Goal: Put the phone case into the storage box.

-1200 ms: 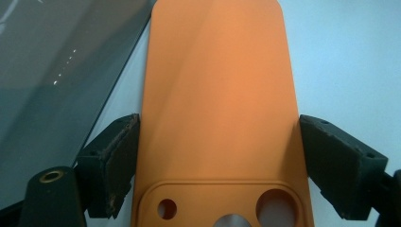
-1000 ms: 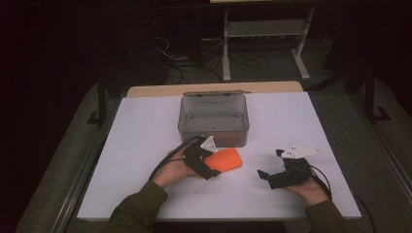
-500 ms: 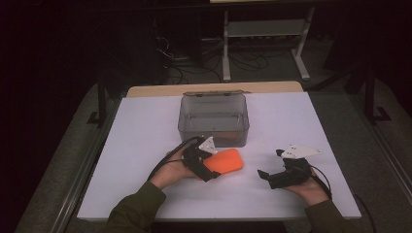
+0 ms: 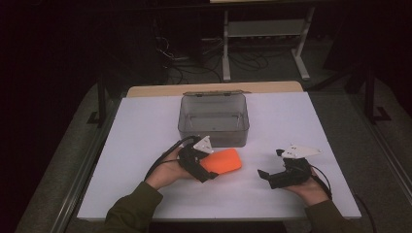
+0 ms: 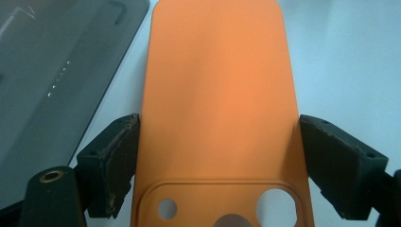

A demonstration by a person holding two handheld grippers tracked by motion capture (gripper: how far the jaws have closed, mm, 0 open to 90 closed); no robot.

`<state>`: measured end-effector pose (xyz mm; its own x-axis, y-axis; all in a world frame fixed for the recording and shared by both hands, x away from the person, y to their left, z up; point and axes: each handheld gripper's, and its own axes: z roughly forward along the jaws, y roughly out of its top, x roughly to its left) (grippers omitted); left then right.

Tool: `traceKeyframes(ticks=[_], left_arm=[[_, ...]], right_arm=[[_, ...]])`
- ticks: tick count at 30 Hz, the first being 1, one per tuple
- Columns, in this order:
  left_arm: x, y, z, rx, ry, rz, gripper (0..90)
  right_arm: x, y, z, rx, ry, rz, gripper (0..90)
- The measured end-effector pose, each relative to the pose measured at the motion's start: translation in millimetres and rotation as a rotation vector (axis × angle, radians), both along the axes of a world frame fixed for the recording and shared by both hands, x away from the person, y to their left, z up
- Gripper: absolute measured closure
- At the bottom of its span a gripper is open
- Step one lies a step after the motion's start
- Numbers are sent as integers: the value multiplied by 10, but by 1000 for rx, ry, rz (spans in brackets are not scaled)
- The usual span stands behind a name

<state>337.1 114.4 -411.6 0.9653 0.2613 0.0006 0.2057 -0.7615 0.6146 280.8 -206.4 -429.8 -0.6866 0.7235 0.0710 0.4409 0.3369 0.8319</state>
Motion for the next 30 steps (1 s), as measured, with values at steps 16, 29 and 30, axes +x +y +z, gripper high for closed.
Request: traceKeyframes(ticks=[16, 29, 30], left_arm=[[-70, 224, 117, -26, -4, 28, 162], [-55, 322, 218, -48, -8, 36, 162], [-55, 322, 218, -48, -8, 36, 162]], right_arm=[[-1, 12, -2, 4, 7, 9, 0], [-13, 28, 27, -7, 2, 1, 0], [-13, 28, 27, -7, 2, 1, 0]])
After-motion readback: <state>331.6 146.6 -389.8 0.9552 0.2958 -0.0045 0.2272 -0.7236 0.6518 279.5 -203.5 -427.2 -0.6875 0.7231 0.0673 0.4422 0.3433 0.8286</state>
